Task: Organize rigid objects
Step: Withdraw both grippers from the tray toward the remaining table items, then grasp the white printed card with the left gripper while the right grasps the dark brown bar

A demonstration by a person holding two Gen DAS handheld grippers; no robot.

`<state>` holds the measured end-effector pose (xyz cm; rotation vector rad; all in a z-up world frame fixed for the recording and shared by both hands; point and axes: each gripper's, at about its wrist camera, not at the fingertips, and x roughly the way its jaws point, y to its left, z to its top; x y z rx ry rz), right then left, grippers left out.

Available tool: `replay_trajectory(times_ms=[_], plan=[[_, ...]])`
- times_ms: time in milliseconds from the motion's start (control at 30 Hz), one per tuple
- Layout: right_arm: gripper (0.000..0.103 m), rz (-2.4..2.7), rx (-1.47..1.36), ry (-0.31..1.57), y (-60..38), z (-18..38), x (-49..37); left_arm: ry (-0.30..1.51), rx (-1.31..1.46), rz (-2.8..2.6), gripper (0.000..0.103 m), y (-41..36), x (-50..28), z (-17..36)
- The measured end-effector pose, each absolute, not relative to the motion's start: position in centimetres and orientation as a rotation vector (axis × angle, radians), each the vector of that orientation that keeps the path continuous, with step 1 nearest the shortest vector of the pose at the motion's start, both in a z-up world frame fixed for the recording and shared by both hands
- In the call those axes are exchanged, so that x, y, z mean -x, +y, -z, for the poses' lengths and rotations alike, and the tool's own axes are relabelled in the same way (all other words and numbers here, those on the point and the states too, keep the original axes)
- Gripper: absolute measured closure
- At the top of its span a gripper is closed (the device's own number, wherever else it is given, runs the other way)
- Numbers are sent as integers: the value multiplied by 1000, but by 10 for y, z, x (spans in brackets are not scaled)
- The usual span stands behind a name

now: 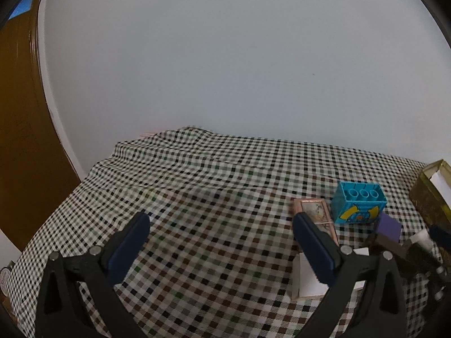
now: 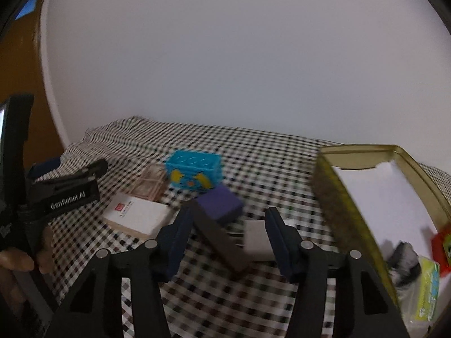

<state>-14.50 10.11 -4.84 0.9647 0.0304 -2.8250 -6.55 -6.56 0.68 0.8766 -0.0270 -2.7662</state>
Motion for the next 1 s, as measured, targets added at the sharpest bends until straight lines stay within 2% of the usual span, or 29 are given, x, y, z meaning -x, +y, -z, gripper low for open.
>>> replay_trajectory(times_ms=[100,333,500,567,633,700,833,1000], plan=[[53,2776,-1033,72,91,55,157,-17,-878,2757,1,-69,65,-9],[55,2673,-1195,67,87,72,178,32,-910,2753,1,-74,65,-9],[54,2646,-1242,147,76,77,179,40,-935,2794,1,-68,63,-10],[59,2641,-1237,142,77,76,175,46,-956,2829,1,-66,64,-10],[78,2643,-1233,131,80,75,171,43,-978,2874,1,-61,63,-9],[84,2626,-1225,78,85,74,165,17,-994,2916,1,-55,62,-9],[85,2603,-1168,-32,100,68,148,-24,-1067,3000,1,-43,63,-6],[85,2723,-1015,29,108,51,109,-44,-1160,3092,1,-24,62,1]])
